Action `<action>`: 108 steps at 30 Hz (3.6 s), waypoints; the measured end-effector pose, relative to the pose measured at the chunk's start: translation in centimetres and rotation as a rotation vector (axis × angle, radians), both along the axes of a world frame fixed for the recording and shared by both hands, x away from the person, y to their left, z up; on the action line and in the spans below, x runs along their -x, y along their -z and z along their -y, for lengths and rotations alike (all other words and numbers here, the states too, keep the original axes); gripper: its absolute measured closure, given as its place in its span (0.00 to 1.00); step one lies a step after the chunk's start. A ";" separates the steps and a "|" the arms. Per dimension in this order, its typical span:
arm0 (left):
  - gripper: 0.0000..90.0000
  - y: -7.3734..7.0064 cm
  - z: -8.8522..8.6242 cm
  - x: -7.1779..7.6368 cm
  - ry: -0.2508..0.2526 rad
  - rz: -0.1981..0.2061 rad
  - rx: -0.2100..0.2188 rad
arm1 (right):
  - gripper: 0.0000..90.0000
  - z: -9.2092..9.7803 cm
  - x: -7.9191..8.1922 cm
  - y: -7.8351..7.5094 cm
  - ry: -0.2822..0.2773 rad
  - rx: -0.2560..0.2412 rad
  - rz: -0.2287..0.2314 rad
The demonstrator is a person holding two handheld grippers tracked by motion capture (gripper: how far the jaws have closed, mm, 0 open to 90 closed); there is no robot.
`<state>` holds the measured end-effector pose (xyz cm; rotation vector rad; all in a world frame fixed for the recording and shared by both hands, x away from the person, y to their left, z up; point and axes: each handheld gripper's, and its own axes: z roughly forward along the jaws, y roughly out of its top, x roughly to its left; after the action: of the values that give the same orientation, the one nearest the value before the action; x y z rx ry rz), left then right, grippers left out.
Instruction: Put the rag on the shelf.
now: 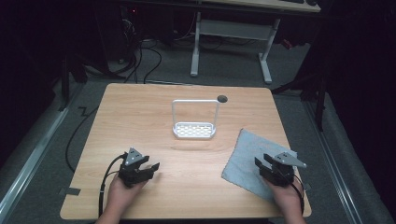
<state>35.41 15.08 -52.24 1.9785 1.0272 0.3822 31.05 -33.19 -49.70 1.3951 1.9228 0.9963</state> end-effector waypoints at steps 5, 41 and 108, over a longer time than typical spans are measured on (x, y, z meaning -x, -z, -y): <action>0.50 0.0 -0.1 -0.2 0.003 0.014 -0.022 | 0.61 -0.1 -0.3 0.5 -0.017 0.008 -0.017; 0.80 -1.1 -0.2 0.5 0.039 -0.013 0.076 | 1.00 -6.0 -0.1 2.5 -0.316 0.124 -0.178; 0.92 1.1 5.3 -3.3 0.074 -0.073 -0.032 | 0.98 -10.5 -2.6 2.8 -0.416 0.093 -0.170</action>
<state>38.73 9.81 -53.32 2.0658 0.9959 0.2893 33.62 -22.71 -52.49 1.0778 2.4185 0.9795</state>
